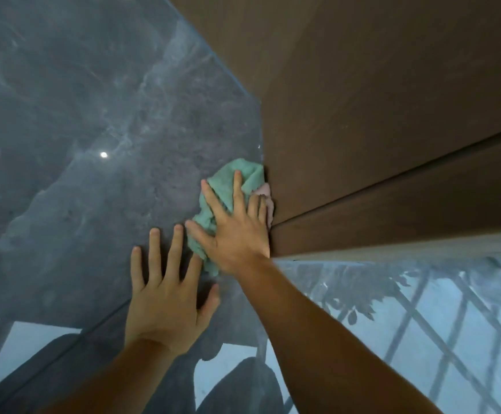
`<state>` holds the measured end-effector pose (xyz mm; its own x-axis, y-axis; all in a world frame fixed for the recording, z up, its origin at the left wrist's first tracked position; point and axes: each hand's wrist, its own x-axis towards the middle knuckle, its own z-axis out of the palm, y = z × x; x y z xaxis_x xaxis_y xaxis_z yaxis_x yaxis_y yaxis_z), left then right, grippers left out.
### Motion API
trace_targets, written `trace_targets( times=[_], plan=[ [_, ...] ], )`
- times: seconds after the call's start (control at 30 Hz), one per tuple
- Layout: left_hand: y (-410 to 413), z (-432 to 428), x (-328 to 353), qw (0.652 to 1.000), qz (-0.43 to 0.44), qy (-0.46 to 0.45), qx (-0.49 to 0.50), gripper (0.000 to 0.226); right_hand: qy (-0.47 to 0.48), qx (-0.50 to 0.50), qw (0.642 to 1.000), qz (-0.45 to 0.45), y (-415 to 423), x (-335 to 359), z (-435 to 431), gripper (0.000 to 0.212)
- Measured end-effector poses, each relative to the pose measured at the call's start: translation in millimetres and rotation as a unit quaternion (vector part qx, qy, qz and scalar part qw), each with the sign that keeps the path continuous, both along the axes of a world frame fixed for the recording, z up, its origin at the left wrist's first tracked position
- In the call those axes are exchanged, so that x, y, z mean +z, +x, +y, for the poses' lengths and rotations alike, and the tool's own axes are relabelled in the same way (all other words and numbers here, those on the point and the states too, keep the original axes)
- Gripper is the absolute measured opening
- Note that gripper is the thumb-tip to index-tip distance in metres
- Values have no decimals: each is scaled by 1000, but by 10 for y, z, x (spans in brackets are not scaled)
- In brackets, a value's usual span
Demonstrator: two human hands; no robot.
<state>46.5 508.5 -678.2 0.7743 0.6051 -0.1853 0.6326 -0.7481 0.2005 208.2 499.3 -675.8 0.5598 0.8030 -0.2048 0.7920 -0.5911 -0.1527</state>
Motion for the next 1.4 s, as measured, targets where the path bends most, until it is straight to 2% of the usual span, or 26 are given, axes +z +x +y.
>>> trace_targets(
  times=[0.17, 0.37, 0.5, 0.57, 0.63, 0.8, 0.93, 0.97, 1.07, 1.1, 1.2, 1.4],
  plan=[
    [8, -5, -37, 1000, 0, -2, 7, 79, -14, -9, 1000, 0, -78, -26, -54, 75],
    [14, -20, -56, 1000, -16, 9, 7, 80, -17, -68, 998, -9, 656, -6, 1076, 79],
    [20, -25, -77, 999, -36, 8, 12, 79, -60, -14, 998, -23, 1138, 6, 1499, 80],
    [32, -42, -101, 999, -32, 12, 10, 79, -53, -23, 998, -23, 1190, 38, 1489, 81],
    [97, -13, -66, 998, -64, 2, 13, 79, -32, -22, 997, -67, 1173, 98, 1425, 82],
    [-19, -15, -102, 999, -46, -6, 9, 78, -28, -20, 998, -47, 573, 7, 818, 81],
    [10, -17, -39, 999, -42, -24, 6, 74, -66, -5, 997, -39, 161, 128, 375, 84],
    [9, -16, -59, 999, -43, -23, 8, 72, -47, -7, 998, -51, 100, 171, 361, 85],
    [-7, 6, -91, 999, -33, -21, 6, 71, 93, -47, 989, -107, 101, 284, 527, 85],
    [-9, 15, -97, 999, -33, -19, 5, 72, 103, -57, 988, -100, 127, 276, 601, 86],
    [-19, -14, -122, 999, -34, -7, 7, 74, 11, -80, 996, -34, 152, 70, 730, 88],
    [-32, 7, -77, 999, -36, 6, 8, 81, 10, -53, 997, -54, 588, -82, 1128, 85]
  ],
)
